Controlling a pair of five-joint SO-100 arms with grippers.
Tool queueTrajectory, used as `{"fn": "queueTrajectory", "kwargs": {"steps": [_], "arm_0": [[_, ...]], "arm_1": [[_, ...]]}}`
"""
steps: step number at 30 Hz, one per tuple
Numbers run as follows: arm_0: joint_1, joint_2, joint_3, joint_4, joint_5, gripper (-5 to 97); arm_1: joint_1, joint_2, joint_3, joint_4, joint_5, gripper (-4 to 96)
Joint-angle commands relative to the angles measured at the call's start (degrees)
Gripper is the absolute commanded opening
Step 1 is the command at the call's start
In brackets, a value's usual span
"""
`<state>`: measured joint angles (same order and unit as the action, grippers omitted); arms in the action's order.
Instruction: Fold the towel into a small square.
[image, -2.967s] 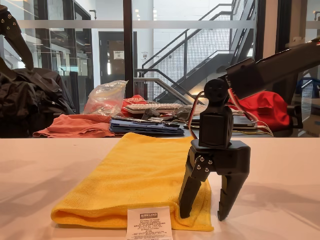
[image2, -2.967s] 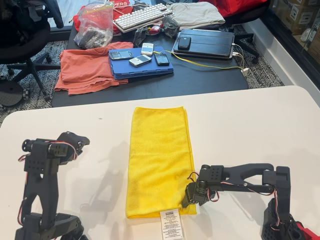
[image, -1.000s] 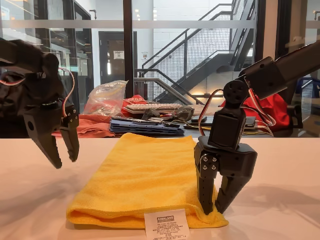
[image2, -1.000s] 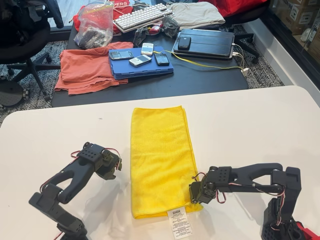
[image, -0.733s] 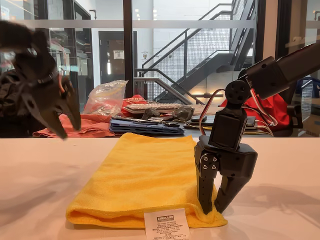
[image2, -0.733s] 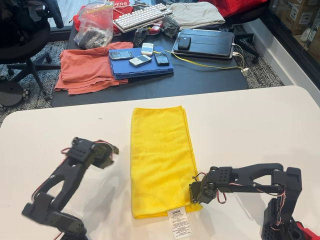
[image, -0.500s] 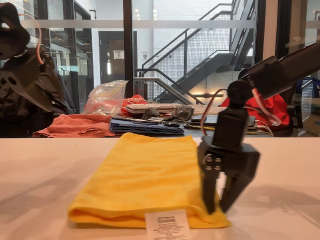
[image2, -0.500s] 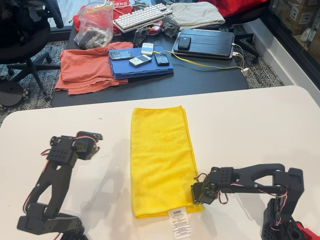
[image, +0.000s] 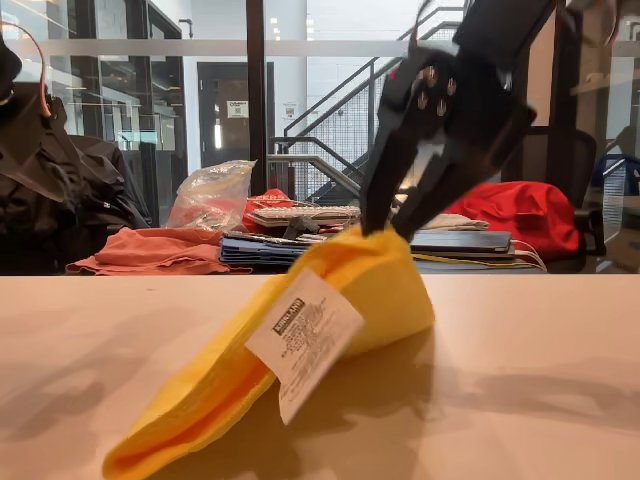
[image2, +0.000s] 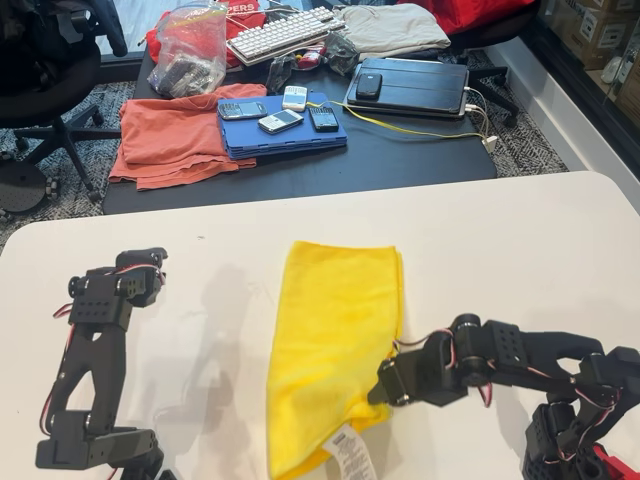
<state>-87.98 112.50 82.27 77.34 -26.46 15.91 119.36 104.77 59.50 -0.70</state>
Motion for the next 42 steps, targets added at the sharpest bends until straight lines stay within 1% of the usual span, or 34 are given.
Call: {"fn": "queueTrajectory", "kwargs": {"steps": [1,7,10,12,22,34,38,42], "arm_0": [[-2.2,0.3,-3.3,0.9,-0.1,0],[-11.2,0.4,-4.0,0.9,-0.1,0],[-11.8,0.2,-4.0,0.2,0.1,0],[-10.1,0.2,-4.0,0.5,0.5,0],[7.3,1.0,-4.1,1.0,0.2,0],[31.4,0.7,-3.1,1.1,0.3,0],[36.4,0.3,-3.1,0.9,0.2,0],[38.3,-0.2,-2.9,1.1,0.4,0]], "arm_1": [[-0.1,0.7,-1.0,-1.4,0.0,13.5],[0.4,0.7,-0.9,-2.2,-0.1,13.5],[0.4,0.6,-0.9,-2.2,-0.1,13.5],[0.4,0.5,-0.7,-2.0,-0.1,13.5],[0.4,0.3,-0.7,-1.8,-0.1,13.5],[0.4,-6.2,-1.5,-2.5,-0.1,13.5],[0.4,-6.7,-1.6,-2.5,-0.1,13.5],[2.0,-6.7,-1.6,-2.5,-0.1,13.5]]}}
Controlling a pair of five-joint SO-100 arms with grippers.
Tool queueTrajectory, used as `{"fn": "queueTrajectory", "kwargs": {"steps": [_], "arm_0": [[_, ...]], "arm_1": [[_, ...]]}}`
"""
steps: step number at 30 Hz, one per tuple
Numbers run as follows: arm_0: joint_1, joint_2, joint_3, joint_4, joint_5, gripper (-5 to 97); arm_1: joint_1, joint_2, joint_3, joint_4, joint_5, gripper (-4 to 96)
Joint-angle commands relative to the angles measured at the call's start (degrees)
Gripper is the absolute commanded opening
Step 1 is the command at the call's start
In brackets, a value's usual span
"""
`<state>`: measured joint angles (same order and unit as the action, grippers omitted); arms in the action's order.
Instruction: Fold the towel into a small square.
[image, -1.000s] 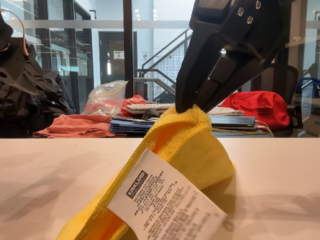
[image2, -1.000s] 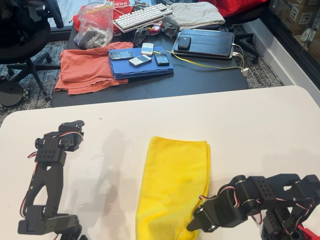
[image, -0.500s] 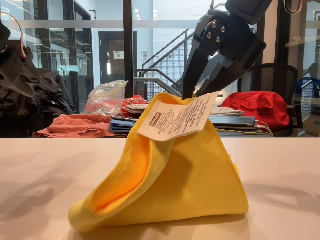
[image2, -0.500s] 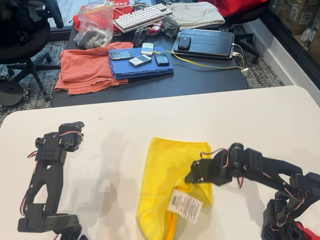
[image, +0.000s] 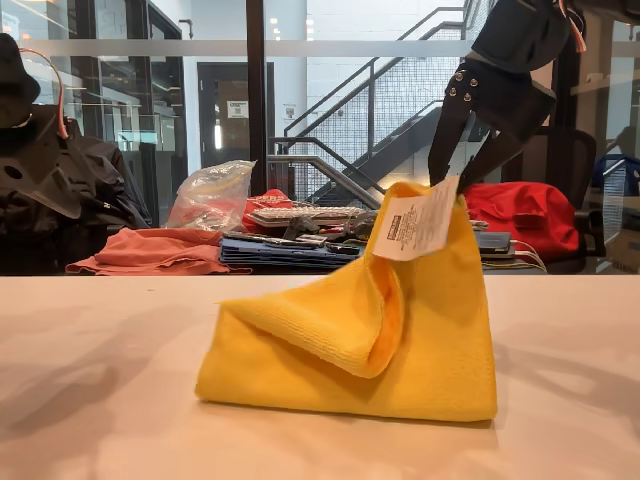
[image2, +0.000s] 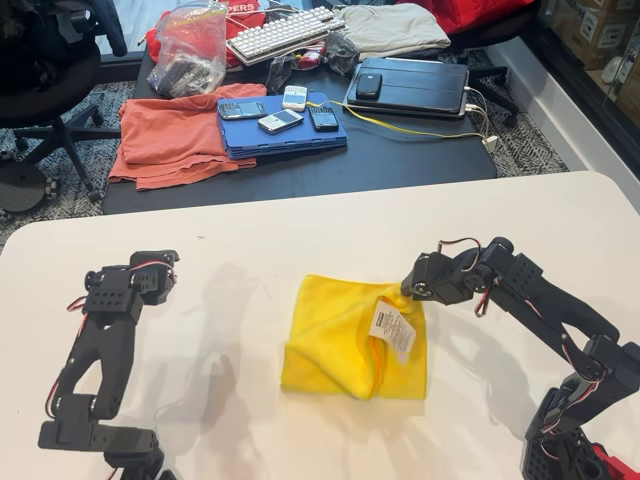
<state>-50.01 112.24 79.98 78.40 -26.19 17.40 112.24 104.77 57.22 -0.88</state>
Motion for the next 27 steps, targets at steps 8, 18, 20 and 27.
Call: {"fn": "queueTrajectory", "kwargs": {"steps": [8,18,20,27], "arm_0": [[1.3,-6.9,6.5,-1.0,0.5,0],[6.8,-8.7,8.3,-13.2,-0.2,0],[8.0,-10.1,8.3,-14.9,-0.2,0],[10.7,-16.3,8.3,-16.1,-0.2,0]], "arm_1": [[3.0,0.4,-6.0,-0.3,0.1,13.5],[3.2,0.3,-10.7,-0.3,0.1,13.5],[3.2,0.3,-10.5,-0.3,0.1,13.5],[3.2,0.3,-11.0,-0.2,0.0,13.5]]}}
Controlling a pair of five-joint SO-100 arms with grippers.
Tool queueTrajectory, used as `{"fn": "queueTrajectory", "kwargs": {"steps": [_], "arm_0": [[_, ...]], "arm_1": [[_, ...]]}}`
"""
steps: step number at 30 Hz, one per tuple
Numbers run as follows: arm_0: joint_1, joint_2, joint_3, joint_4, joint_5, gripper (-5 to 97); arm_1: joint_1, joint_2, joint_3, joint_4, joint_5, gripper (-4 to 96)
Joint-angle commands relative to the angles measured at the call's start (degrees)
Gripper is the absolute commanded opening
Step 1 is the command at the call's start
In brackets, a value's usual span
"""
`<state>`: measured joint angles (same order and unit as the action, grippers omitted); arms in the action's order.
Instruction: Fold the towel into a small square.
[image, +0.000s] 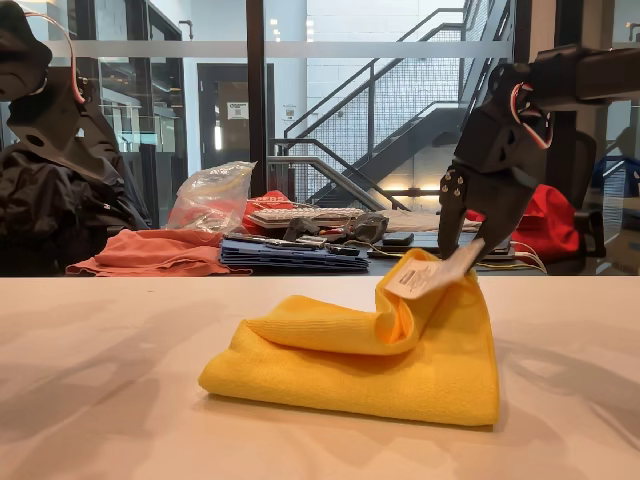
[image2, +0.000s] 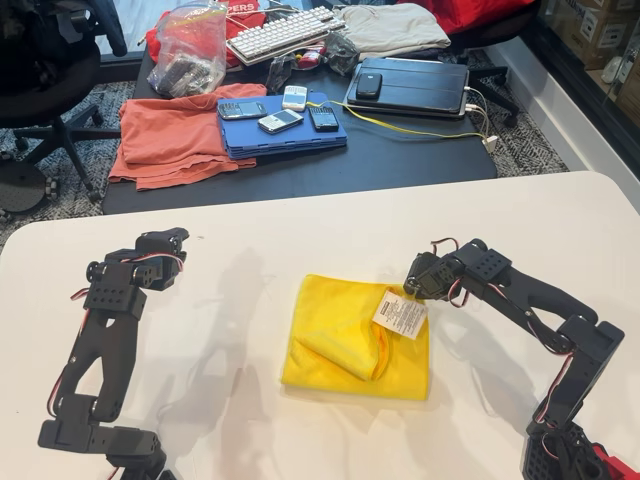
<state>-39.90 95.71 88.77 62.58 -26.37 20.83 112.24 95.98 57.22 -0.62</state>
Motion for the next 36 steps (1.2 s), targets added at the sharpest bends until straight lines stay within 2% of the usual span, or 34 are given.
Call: {"fn": "queueTrajectory", "kwargs": {"steps": [1,10,18,28,31,36], "arm_0": [[0.8,-0.5,-0.7,-0.3,0.0,0],[0.9,-4.7,-1.5,-0.9,0.0,0],[3.8,-8.8,-1.5,-10.7,-0.1,0],[6.8,-12.7,-1.4,-12.1,-0.1,0],[6.9,-13.1,-1.5,-12.5,-0.1,5],[6.9,-12.3,-2.1,-11.7,-0.1,24]], "arm_1": [[-0.3,0.4,-2.2,-0.2,-0.3,13.5],[-0.3,0.4,-2.2,-0.2,-0.3,13.5],[1.7,0.4,-1.8,0.0,-0.3,13.5],[3.6,0.4,-1.8,-0.1,-0.3,13.5],[3.5,0.4,-1.8,-0.1,-0.3,13.5],[3.6,0.4,-1.8,0.6,-0.2,13.6]]}}
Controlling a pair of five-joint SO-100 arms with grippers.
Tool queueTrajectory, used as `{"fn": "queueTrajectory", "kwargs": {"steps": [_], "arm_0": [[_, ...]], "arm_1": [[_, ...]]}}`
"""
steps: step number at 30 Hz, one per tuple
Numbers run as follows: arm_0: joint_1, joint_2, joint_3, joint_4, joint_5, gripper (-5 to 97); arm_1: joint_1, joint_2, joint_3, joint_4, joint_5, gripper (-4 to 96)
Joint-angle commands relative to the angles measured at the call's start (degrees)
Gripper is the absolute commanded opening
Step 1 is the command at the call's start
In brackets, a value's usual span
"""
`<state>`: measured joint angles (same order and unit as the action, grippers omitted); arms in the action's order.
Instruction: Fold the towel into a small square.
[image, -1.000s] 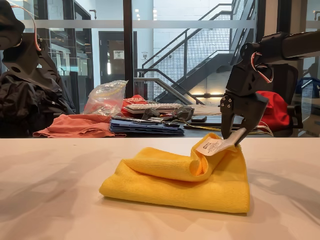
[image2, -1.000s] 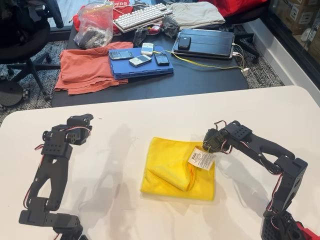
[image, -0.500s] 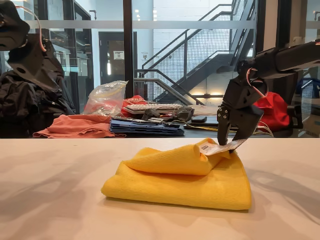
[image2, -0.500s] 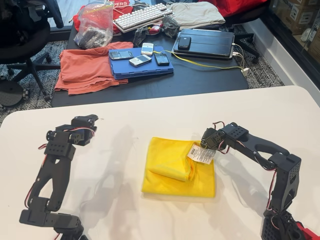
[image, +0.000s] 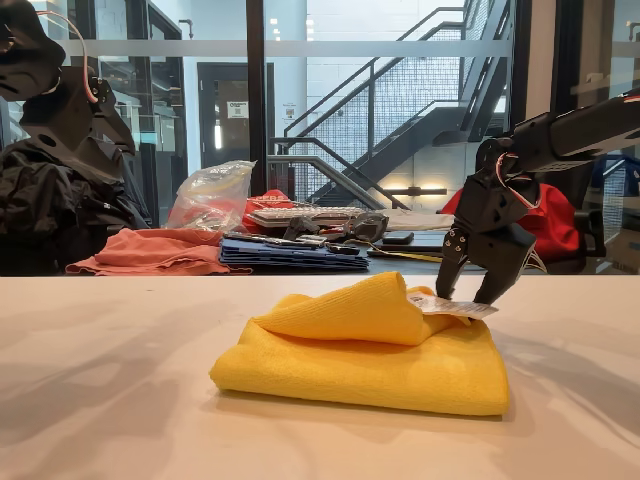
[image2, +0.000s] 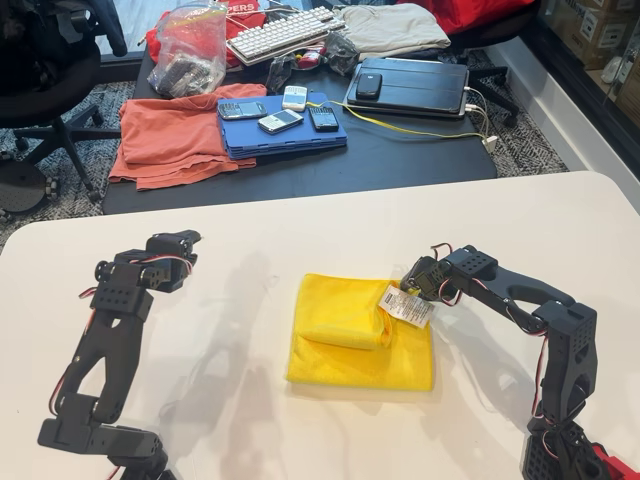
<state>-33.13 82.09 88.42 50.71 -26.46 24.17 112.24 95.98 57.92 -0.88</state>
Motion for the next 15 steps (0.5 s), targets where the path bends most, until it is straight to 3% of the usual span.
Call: {"fn": "queueTrajectory", "kwargs": {"steps": [1,4,10,15], "arm_0": [[0.3,1.3,-2.8,0.4,-0.1,27],[2.3,1.4,-5.5,0.5,-2.1,30],[6.8,11.2,-14.6,6.4,-10.5,25],[7.2,14.4,-19.2,14.3,-13.6,25]], "arm_1": [[0.3,0.4,-1.8,-0.1,0.1,13.6],[0.3,0.5,-1.8,-0.1,0.1,13.6],[3.2,1.3,-2.4,-0.1,0.1,13.6],[9.5,0.4,-2.8,-0.9,0.2,13.6]]}}
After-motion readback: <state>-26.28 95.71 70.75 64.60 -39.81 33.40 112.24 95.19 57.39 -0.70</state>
